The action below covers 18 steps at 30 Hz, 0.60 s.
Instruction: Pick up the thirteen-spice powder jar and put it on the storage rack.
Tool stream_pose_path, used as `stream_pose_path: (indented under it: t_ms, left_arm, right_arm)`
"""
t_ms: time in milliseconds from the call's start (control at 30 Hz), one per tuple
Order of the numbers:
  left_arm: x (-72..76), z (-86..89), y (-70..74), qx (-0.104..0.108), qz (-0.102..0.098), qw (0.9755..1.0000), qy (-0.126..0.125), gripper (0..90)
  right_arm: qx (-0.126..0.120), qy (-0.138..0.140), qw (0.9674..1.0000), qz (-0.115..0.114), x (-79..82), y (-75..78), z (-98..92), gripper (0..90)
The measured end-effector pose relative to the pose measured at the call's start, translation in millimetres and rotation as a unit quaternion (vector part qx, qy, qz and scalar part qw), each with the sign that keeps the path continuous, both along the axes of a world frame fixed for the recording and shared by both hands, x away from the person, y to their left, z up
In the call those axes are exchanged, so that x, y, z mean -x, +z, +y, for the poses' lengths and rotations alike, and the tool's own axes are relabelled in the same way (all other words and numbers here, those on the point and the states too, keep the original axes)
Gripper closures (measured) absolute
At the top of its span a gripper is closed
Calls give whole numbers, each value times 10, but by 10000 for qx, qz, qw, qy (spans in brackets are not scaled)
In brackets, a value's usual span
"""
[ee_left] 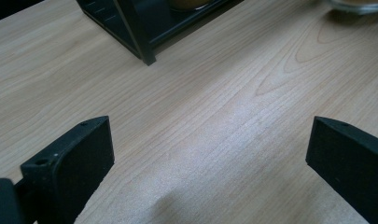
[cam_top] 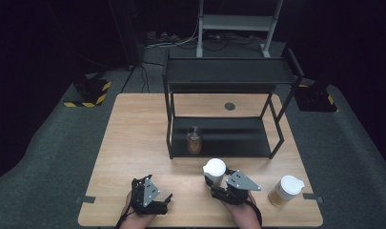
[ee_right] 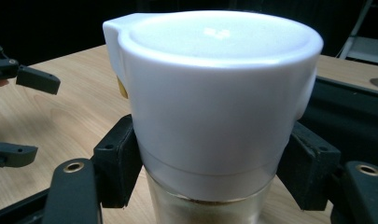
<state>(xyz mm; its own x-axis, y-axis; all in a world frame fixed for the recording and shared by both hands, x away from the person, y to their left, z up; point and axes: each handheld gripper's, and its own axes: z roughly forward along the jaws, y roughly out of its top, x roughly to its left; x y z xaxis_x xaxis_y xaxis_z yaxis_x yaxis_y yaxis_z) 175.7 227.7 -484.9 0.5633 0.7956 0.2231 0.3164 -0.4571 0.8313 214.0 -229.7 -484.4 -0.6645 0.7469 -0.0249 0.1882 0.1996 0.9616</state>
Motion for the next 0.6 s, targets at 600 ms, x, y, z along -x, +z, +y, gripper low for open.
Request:
stream_pose_path:
  t_ms: [600]
  left_arm:
    - [-2, 8, 0, 13, 2, 10000, -11, 12]
  right_arm:
    - [-3, -358, 9994, -36, 2, 109, -248, 300]
